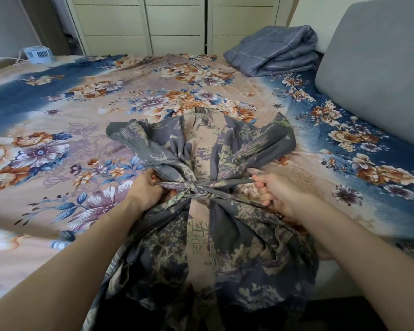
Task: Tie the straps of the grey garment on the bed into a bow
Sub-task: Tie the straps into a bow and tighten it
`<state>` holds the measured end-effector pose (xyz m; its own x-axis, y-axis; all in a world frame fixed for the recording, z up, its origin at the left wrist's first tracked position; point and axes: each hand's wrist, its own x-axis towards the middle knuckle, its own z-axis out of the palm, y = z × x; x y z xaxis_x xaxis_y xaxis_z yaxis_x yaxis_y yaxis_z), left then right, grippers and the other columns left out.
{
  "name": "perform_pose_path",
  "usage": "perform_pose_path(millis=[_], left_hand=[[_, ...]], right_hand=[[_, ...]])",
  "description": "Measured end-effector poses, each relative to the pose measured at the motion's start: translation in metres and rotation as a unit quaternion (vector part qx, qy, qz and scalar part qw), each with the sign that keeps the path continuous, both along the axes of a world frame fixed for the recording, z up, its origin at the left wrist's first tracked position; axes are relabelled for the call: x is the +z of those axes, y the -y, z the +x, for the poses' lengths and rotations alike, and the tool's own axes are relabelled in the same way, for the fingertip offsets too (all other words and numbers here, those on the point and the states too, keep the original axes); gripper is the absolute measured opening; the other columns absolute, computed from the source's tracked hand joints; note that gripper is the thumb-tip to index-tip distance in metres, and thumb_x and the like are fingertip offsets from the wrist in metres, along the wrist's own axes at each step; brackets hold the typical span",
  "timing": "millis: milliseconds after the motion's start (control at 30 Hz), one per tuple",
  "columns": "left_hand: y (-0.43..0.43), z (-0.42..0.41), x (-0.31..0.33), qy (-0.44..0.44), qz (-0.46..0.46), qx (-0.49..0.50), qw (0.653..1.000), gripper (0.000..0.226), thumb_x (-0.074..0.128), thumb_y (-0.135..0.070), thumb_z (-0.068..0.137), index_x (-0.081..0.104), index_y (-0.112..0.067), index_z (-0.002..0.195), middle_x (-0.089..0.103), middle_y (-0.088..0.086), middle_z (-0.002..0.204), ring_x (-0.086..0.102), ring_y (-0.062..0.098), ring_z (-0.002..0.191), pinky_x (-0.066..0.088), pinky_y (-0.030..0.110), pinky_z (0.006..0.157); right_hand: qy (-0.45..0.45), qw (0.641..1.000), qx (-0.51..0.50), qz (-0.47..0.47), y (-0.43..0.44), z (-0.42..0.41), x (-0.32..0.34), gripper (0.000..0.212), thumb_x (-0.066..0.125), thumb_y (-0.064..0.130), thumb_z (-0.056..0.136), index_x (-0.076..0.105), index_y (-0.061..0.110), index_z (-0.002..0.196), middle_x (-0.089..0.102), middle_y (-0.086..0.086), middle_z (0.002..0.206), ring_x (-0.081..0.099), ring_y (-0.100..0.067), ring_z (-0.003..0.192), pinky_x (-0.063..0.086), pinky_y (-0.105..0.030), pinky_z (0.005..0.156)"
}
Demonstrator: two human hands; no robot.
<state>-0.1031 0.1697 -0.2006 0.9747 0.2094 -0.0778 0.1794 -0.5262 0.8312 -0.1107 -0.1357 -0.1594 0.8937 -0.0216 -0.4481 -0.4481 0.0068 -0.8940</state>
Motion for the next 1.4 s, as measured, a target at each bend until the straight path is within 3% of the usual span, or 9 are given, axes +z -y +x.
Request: perform_pose_path(millis=[233,433,500,567,733,800,900,1167,1400], left_hand=[[0.004,-0.009,0.010,0.001,-0.003,-0.021,1.000,0.029,0.084,-0.014,0.078,0.062,-0.017,0.096,0.070,-0.002,0.071,0.061,0.015,0.061,0.047,0.027,0.061],[0.019,-0.034,0.060,0.026,-0.131,-0.032,0.990,0.018,0.072,-0.013,0.090,0.058,-0.012,0.079,0.063,-0.006,0.055,0.051,0.017,0.044,0.032,0.022,0.036],[0.027,-0.039,0.076,0.032,-0.198,-0.048,0.979,0.016,0.065,-0.026,0.085,0.061,-0.017,0.073,0.067,0.004,0.074,0.047,0.025,0.059,0.023,0.024,0.040],[0.034,-0.038,0.082,0.028,-0.308,-0.068,0.949,0.022,0.057,-0.027,0.088,0.064,-0.019,0.068,0.073,0.007,0.103,0.058,0.022,0.073,0.033,0.023,0.051],[0.057,-0.039,0.093,0.010,-0.537,-0.099,0.838,0.023,0.054,-0.023,0.096,0.052,-0.020,0.073,0.066,0.014,0.132,0.065,0.032,0.124,0.044,0.031,0.111],[0.066,-0.038,0.094,0.013,-0.519,-0.076,0.851,0.034,0.050,-0.027,0.099,0.055,-0.023,0.066,0.078,0.008,0.103,0.075,0.025,0.101,0.051,0.029,0.097],[0.074,-0.038,0.094,0.036,-0.508,-0.042,0.860,0.052,0.045,-0.027,0.105,0.060,-0.023,0.055,0.057,-0.003,0.064,0.057,0.016,0.063,0.043,0.026,0.070],[0.074,-0.026,0.080,0.020,-0.475,0.084,0.876,0.030,0.041,-0.018,0.106,0.045,-0.018,0.076,0.038,-0.008,0.047,0.037,0.007,0.037,0.034,0.018,0.040],[0.071,-0.024,0.070,0.010,-0.494,0.087,0.865,0.029,0.041,-0.018,0.104,0.039,-0.018,0.075,0.034,-0.004,0.052,0.032,0.013,0.046,0.033,0.021,0.039]], right_hand=[[0.002,0.996,-0.023,0.082,-0.005,0.001,0.001,0.037,0.048,0.022,0.105,0.047,0.020,0.068,0.048,0.002,0.049,0.046,-0.011,0.036,0.043,-0.022,0.041],[0.050,0.979,-0.034,0.194,-0.022,-0.001,0.033,0.042,0.048,0.032,0.105,0.045,0.016,0.067,0.075,-0.015,0.102,0.074,-0.021,0.093,0.056,-0.034,0.076],[0.066,0.966,-0.024,0.249,-0.027,-0.005,0.042,0.042,0.045,0.032,0.106,0.043,0.017,0.067,0.074,-0.016,0.120,0.071,-0.022,0.111,0.053,-0.032,0.080],[0.073,0.954,-0.003,0.292,-0.034,-0.008,0.048,0.047,0.042,0.032,0.107,0.047,0.017,0.064,0.073,-0.017,0.123,0.070,-0.025,0.116,0.052,-0.026,0.073],[0.070,0.949,0.011,0.308,-0.050,-0.012,0.054,0.043,0.043,0.034,0.106,0.043,0.020,0.065,0.073,-0.006,0.079,0.075,-0.018,0.074,0.032,-0.017,0.044],[0.062,0.953,0.010,0.296,-0.054,-0.010,0.053,0.040,0.043,0.036,0.106,0.039,0.022,0.069,0.052,0.002,0.062,0.053,-0.010,0.049,0.024,-0.018,0.041],[0.043,0.968,0.001,0.246,-0.058,-0.007,0.048,0.041,0.044,0.036,0.106,0.035,0.022,0.069,0.032,0.006,0.053,0.027,-0.007,0.039,0.018,-0.018,0.035],[-0.012,0.986,0.001,0.165,-0.053,-0.007,0.038,0.037,0.041,0.031,0.108,0.036,0.018,0.074,0.025,0.007,0.044,0.020,-0.006,0.031,0.013,-0.018,0.029],[0.027,0.999,0.039,0.017,-0.053,-0.011,0.035,0.028,0.054,0.035,0.102,0.048,0.019,0.080,0.027,0.008,0.046,0.021,-0.007,0.035,0.014,-0.019,0.035]])
